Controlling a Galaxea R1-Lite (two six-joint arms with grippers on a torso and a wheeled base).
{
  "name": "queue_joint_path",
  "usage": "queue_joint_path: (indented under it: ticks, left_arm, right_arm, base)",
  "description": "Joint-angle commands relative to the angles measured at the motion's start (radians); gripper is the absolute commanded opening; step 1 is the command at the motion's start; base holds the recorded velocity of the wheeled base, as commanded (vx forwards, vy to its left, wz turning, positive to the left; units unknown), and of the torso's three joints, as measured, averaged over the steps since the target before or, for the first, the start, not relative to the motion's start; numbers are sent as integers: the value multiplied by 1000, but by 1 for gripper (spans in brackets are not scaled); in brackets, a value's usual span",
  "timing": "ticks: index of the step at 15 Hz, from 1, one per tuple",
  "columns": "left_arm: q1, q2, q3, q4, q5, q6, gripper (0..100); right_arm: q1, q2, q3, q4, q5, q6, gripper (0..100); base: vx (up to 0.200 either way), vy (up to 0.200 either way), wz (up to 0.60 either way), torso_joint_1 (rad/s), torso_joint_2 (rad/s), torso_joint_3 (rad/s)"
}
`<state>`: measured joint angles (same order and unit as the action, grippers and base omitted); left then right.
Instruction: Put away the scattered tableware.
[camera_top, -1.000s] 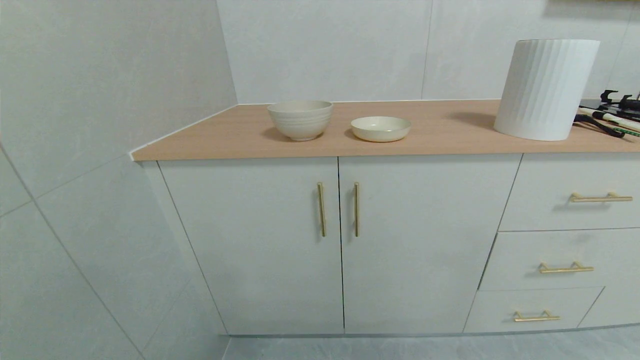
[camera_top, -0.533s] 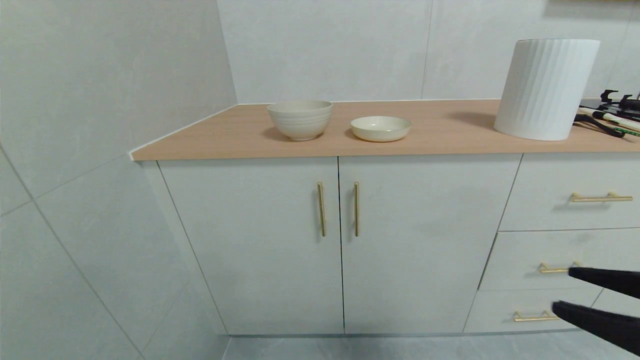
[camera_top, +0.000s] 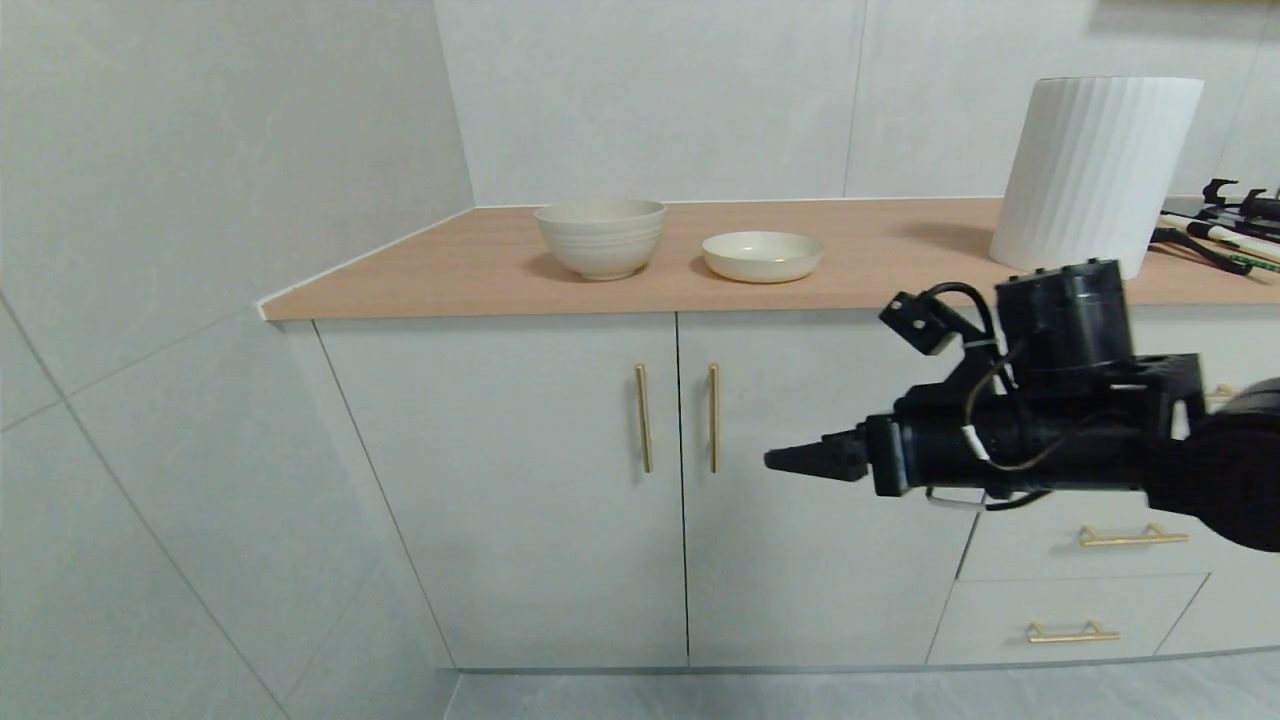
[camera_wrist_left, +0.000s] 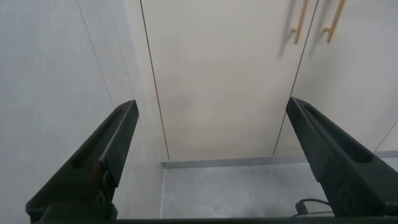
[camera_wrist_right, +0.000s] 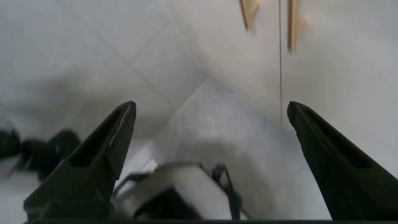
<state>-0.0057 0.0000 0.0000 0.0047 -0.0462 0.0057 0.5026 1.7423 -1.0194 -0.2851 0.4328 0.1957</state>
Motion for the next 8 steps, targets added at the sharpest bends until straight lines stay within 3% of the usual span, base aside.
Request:
queue_joint_path:
  ticks: [1,4,8]
  left_arm:
    - [0,0,0,0,0,0,100]
    - [0,0,0,0,0,0,100]
    - [0,0,0,0,2,0,100]
  right_arm:
    - [14,263,-203,-5,1,11,100]
    - [14,348,-254,-40,-2,19,100]
    - [14,454,-255,-272,-25,76,100]
  base:
    - [0,0,0,0,0,0]
    - [0,0,0,0,0,0]
    - [0,0,0,0,0,0]
